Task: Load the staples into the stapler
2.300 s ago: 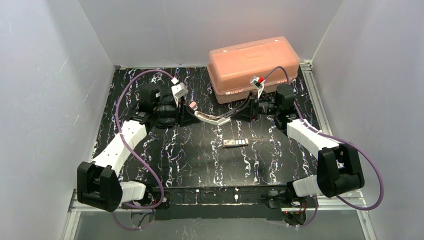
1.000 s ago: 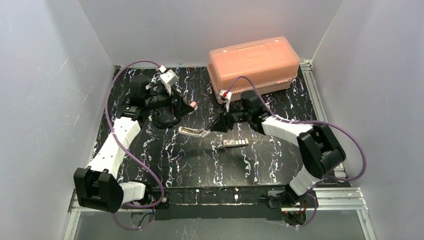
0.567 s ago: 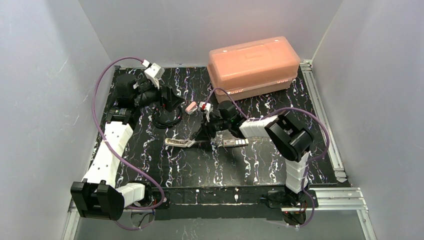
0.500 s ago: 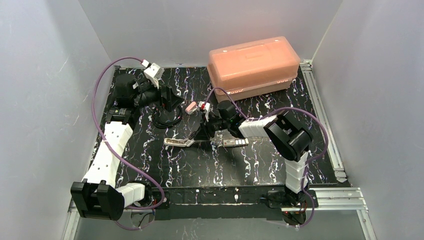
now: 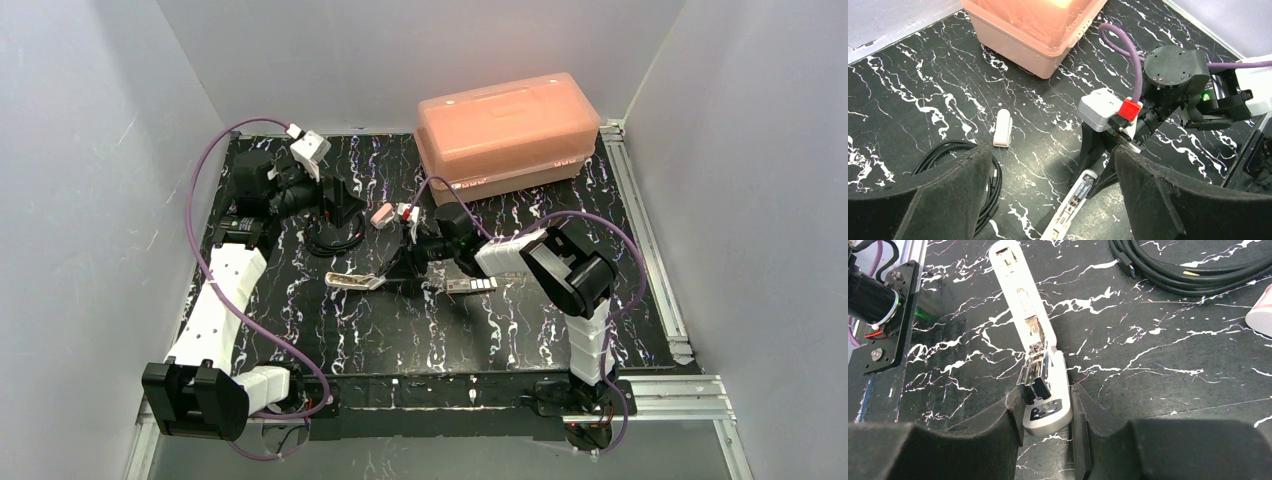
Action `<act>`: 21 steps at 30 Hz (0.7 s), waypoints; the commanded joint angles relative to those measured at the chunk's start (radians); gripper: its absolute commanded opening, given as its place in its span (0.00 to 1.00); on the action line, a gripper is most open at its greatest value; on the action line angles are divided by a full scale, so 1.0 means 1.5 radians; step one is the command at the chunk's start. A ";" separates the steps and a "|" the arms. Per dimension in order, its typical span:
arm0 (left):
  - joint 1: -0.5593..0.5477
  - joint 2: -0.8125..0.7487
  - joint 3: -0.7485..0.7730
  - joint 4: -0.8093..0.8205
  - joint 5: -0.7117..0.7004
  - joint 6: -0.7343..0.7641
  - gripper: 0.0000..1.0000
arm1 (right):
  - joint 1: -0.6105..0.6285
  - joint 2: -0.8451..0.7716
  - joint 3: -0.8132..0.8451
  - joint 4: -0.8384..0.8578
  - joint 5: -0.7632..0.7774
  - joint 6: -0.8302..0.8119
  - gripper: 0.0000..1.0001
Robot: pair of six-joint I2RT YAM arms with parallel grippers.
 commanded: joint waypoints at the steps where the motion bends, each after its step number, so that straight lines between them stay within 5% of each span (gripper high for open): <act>1: 0.004 -0.016 -0.008 -0.012 0.005 0.021 0.91 | 0.001 0.021 -0.015 0.025 -0.002 -0.028 0.21; 21: 0.004 -0.014 -0.010 -0.035 0.018 0.051 0.91 | 0.003 0.069 -0.031 0.046 -0.015 -0.035 0.49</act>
